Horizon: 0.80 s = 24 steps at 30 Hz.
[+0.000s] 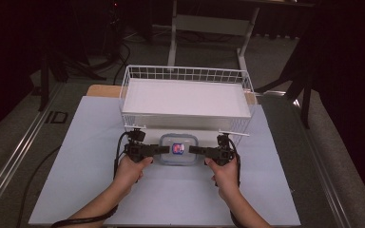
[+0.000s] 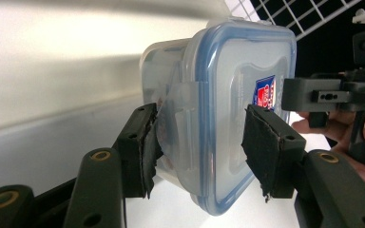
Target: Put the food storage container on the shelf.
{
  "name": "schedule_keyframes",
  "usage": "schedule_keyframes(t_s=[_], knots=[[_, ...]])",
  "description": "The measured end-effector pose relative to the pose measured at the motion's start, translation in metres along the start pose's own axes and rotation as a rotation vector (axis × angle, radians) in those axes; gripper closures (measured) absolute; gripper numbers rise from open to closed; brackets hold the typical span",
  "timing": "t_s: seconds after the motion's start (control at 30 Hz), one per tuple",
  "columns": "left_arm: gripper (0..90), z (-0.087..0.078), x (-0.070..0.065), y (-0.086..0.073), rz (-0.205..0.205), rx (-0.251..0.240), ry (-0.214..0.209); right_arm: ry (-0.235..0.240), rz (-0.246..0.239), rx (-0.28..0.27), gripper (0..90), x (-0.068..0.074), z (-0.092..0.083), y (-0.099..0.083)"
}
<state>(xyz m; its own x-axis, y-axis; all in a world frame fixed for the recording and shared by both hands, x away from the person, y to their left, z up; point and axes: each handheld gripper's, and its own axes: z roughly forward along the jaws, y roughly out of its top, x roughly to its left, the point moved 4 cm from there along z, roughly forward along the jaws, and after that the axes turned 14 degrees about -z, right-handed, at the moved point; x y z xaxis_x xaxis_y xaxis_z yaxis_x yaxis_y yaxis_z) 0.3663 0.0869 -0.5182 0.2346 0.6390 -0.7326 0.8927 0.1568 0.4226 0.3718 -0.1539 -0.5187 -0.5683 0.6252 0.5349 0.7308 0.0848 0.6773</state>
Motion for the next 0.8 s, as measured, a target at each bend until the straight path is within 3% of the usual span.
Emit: schedule_keyframes(t_s=[0.13,0.2,0.23,0.43,0.6,0.67,0.73,0.77,0.8], knots=[[48.1,0.008,0.003,0.007,0.019,-0.027,-0.019,-0.021,-0.007,-0.019,49.7,-0.006,0.0,0.007],[48.0,0.012,0.005,0.007,-0.004,-0.035,-0.019,-0.032,-0.011,-0.02,49.5,-0.009,0.002,0.009],[47.9,0.014,0.007,0.008,0.017,-0.037,-0.015,-0.032,0.002,-0.024,49.3,-0.012,0.004,0.01],[47.9,0.021,0.011,0.016,0.032,-0.069,-0.025,-0.048,0.009,-0.039,49.1,-0.019,0.008,0.017],[47.6,0.026,0.016,0.024,0.029,-0.082,-0.021,-0.054,0.002,-0.061,49.1,-0.027,0.014,0.021],[47.5,0.029,0.017,0.027,-0.001,-0.093,-0.022,-0.053,-0.001,-0.068,49.1,-0.03,0.016,0.022],[47.3,0.03,0.019,0.028,0.018,-0.101,-0.013,-0.06,-0.009,-0.076,49.1,-0.031,0.017,0.022],[47.3,0.031,0.021,0.03,0.011,-0.107,-0.024,-0.063,-0.011,-0.082,48.9,-0.031,0.018,0.022],[47.5,0.032,0.022,0.031,0.028,-0.101,-0.033,-0.067,-0.002,-0.085,49.0,-0.032,0.019,0.022]])
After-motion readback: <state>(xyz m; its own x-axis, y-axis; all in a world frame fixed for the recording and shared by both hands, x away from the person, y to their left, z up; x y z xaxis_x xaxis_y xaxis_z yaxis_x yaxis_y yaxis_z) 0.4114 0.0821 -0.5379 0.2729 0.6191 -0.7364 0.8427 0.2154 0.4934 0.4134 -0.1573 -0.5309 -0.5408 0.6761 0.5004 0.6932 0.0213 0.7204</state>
